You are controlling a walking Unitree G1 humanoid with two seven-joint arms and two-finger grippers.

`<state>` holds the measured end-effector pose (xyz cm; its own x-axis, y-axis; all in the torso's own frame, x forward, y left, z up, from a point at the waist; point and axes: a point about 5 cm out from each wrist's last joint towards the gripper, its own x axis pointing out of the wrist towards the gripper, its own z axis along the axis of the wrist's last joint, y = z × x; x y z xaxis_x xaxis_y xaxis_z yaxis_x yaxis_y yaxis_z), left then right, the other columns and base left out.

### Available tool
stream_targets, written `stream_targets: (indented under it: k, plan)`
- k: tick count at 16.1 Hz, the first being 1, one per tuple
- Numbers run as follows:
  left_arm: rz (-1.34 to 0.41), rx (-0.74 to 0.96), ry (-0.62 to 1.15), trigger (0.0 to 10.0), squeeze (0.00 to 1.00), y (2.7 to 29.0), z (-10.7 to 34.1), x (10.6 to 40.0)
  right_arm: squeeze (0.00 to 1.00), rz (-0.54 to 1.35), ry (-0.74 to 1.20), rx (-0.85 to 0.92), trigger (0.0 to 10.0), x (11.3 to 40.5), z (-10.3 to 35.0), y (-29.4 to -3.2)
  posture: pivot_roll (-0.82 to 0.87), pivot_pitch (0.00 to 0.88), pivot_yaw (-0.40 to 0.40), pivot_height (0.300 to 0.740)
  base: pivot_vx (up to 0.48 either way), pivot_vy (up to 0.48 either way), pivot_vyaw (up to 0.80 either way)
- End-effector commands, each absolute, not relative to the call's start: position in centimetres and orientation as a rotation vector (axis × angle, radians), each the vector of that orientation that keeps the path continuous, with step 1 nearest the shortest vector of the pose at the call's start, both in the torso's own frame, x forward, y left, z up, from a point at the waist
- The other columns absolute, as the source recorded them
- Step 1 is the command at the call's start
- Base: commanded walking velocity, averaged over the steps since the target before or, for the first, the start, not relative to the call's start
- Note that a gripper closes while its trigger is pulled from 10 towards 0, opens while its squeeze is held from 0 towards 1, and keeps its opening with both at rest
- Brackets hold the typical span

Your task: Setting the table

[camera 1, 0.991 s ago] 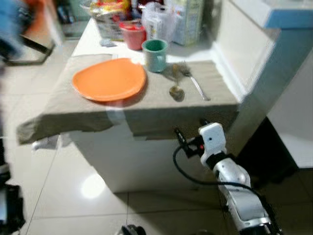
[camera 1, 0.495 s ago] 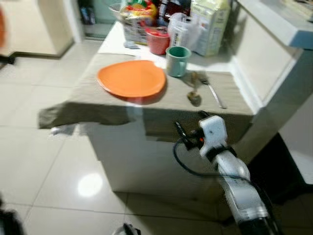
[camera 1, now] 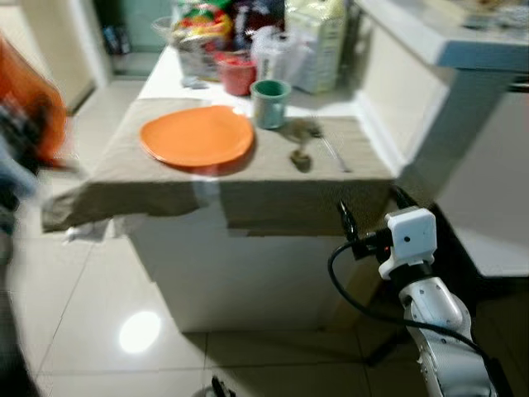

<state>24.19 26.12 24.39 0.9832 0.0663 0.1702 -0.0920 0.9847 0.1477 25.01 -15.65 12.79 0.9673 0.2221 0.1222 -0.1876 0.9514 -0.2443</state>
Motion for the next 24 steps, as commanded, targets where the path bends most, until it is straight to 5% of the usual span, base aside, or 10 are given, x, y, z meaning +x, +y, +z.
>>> stream_targets:
  k: [1,9,24]
  plan:
    - [0.082,0.115,-0.131,0.0,0.0,24.9,23.2,23.7,0.0,0.221,-0.158,-0.226,10.0,25.3,13.0,-15.6,-0.04,0.0,0.024,0.736,0.0,0.0,0.0]
    - [0.027,-0.151,0.077,0.0,0.0,19.6,16.5,20.8,0.0,0.224,-0.132,-0.179,10.0,25.5,12.5,-15.1,-0.05,0.0,0.045,0.736,0.0,0.0,0.0]
    - [-0.12,-0.099,0.068,0.0,0.0,17.5,14.9,21.9,0.0,0.253,-0.052,-0.161,10.0,26.3,10.8,-14.5,-0.08,0.026,0.059,0.736,0.0,0.0,0.0]
